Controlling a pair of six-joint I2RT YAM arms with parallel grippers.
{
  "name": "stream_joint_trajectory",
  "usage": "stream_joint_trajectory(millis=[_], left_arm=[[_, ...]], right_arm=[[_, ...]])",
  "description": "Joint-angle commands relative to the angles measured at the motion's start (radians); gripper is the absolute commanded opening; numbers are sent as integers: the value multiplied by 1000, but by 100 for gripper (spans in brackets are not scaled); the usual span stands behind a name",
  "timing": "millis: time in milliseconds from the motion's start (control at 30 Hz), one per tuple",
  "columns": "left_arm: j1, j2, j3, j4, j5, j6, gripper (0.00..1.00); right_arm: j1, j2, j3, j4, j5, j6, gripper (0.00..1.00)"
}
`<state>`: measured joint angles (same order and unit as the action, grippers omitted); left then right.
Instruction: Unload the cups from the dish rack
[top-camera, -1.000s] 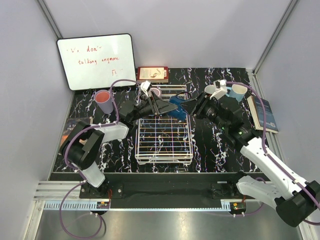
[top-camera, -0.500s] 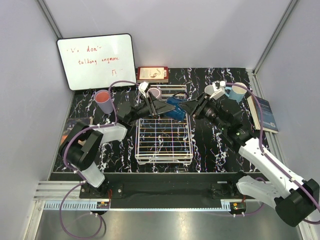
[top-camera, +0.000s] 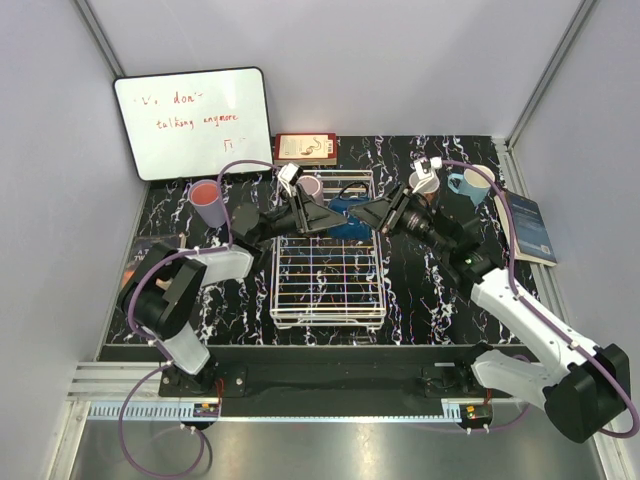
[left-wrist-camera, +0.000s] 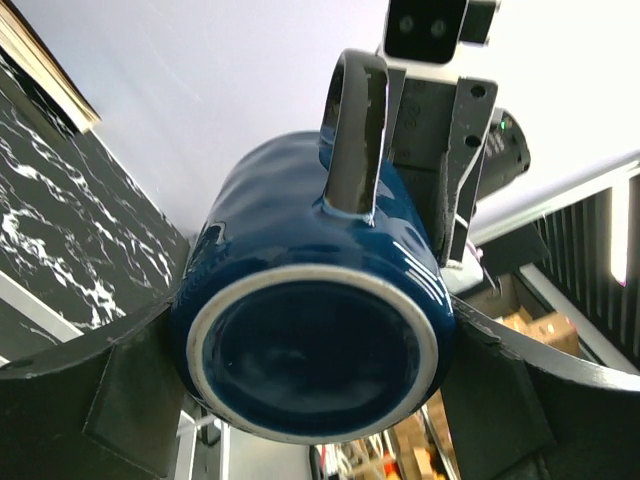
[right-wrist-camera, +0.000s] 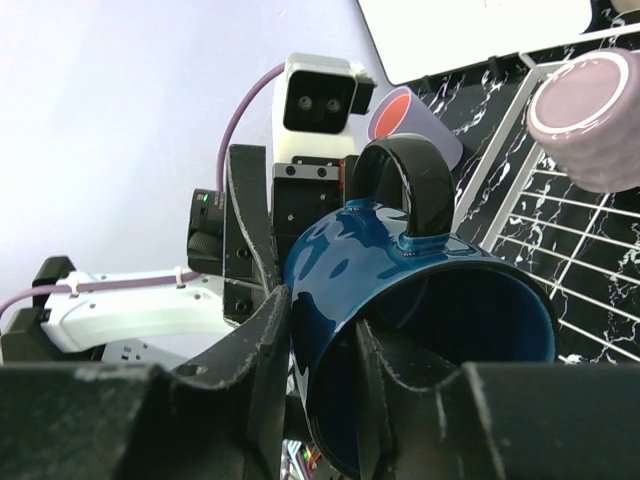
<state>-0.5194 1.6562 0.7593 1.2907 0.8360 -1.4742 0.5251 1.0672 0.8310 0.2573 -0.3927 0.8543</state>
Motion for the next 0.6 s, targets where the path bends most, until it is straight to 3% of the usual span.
stream_joint_trajectory(millis=[0,33,200,233,367,433,567], left_arm=[[-53,27,61,222,135,-8,6],[-51,37,69,219,140,-9,12],[-44,71,112,206,158,-23,11],[-44,79,127,205,167,-24,16],[-36,91,149,202,173,-38,52],[-33,86,146,202,175,-40,58],[-30,80,143,202,173,-37,82]], right_arm=[[36,-48,25,-5,-118,-55,0],[36,-62,29,-29,-114,-81,0],[36,-127,34,-84,-118,-104,0],[36,-131,34,-87,-120,-106,0],[36,-153,26,-98,-112,-109,0],[36,-156,26,-102,-107,-115,0],[36,-159,25,-99,-110,-120,0]])
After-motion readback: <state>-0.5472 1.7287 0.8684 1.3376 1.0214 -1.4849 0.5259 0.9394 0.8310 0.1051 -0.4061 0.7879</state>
